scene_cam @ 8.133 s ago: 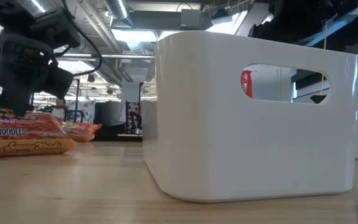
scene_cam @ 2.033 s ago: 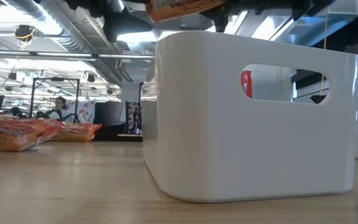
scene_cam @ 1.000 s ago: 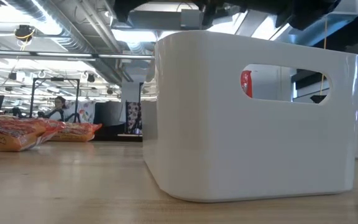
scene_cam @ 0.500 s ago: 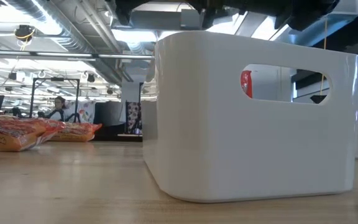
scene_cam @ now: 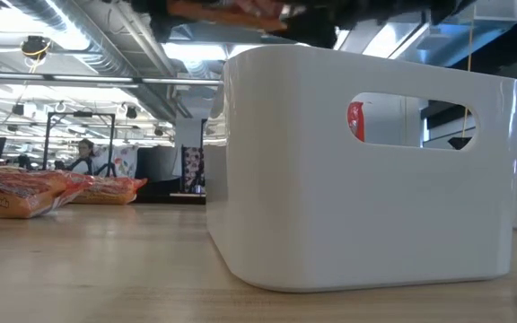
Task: Sort Maruchan noodles
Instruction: Put the bottom right orange noodle pack into bottom white bin
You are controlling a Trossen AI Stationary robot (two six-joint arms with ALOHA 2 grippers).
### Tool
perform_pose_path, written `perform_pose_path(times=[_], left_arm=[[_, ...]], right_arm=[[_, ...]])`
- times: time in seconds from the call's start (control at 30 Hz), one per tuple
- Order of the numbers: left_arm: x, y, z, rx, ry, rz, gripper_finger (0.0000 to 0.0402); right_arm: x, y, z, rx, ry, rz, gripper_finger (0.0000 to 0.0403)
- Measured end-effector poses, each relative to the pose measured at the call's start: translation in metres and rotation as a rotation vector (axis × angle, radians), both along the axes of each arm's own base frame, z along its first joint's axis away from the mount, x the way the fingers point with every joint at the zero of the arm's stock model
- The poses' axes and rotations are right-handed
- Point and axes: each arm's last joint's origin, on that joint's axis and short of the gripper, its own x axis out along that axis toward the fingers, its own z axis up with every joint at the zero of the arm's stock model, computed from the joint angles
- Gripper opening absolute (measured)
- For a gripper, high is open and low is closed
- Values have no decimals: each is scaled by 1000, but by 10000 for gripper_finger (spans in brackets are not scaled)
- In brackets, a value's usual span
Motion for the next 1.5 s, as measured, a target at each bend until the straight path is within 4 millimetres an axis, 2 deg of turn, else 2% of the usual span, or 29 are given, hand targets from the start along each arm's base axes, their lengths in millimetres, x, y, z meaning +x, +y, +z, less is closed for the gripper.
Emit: perform_pose_path(times=[0.2,0.43,0.63,0.87,1.03,1.1,1.3,1.5], left_arm=[[-6,-4,-8,23,100,-7,128],[-10,-8,-16,36,190,-41,128],[-10,-10,-16,35,191,-59,128],[-10,-10,-17,36,198,-58,128],[-10,-10,-17,36,198,-57,128],[-10,-10,-17,36,198,-57,128],[-10,-10,-17,36,196,-56,128],[-10,-10,-17,37,197,-53,128]], right_arm=[[-21,-4,5,-22,134,-58,276],[-22,-4,10,-10,105,-38,276],[-20,-2,20,33,4,17,278],[-16,0,40,52,-78,73,333],[-4,1,61,52,-84,72,372],[3,1,68,42,-34,59,377],[38,-8,83,19,156,5,364],[65,-7,102,-29,298,32,344]])
